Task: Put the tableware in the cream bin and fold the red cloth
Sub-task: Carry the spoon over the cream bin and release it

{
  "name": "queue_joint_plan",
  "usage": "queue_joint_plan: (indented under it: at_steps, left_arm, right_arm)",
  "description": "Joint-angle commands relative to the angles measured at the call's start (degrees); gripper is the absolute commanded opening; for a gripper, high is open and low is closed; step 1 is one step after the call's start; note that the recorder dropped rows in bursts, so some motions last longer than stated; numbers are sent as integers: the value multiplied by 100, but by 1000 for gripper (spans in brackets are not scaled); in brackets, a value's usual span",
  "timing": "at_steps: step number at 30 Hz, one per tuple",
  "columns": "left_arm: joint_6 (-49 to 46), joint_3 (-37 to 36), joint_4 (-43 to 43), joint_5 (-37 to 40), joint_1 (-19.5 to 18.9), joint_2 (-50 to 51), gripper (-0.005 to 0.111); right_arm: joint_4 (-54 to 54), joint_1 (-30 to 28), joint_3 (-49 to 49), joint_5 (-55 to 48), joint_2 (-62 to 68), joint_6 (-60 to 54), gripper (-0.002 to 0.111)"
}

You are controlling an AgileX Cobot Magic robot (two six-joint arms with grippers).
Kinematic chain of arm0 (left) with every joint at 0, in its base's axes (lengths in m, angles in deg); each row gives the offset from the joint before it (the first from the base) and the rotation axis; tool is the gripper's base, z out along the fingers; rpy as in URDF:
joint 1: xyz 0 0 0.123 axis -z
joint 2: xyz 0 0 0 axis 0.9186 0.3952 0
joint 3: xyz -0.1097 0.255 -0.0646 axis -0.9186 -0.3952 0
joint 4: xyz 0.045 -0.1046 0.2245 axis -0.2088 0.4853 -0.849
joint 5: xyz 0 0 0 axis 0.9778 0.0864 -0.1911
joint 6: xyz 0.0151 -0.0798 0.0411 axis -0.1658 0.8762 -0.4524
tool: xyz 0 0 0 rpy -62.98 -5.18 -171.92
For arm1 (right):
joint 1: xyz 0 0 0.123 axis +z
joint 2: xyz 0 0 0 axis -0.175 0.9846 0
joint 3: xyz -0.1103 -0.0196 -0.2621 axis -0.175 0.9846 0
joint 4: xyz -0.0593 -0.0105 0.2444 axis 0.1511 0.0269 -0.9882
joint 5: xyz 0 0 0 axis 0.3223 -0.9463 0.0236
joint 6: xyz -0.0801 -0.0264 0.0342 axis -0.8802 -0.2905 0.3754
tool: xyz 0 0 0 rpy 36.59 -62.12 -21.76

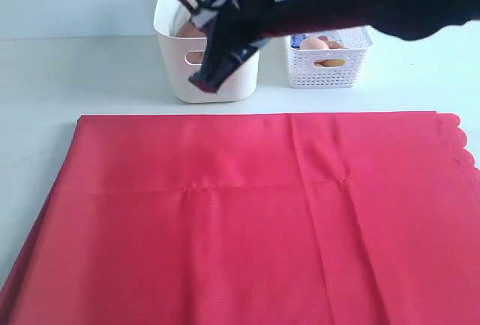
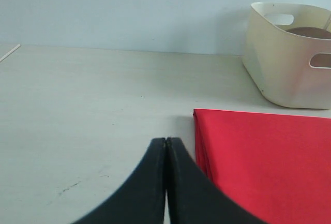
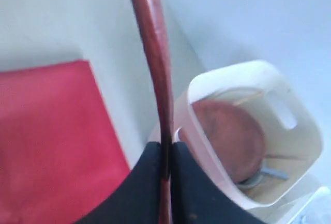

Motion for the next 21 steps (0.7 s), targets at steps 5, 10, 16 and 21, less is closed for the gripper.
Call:
queue_joint_plan:
  at_steps: [5,10,16,21]
  left_arm:
    - [-29,3,34,-25,29,30,1]
    - [-29,3,34,-25,29,30,1]
    - [-29,3,34,-25,29,30,1]
    - [-29,3,34,-25,29,30,1]
  right_arm:
    - [-538,-511,-387,1598,62,354,0]
    - [-719,-672,-530,2795,562,677,0]
    - [-1939,-724,-1132,3411,1632,781,0]
    - [-3043,-738,-2089,3461,2719,781,0]
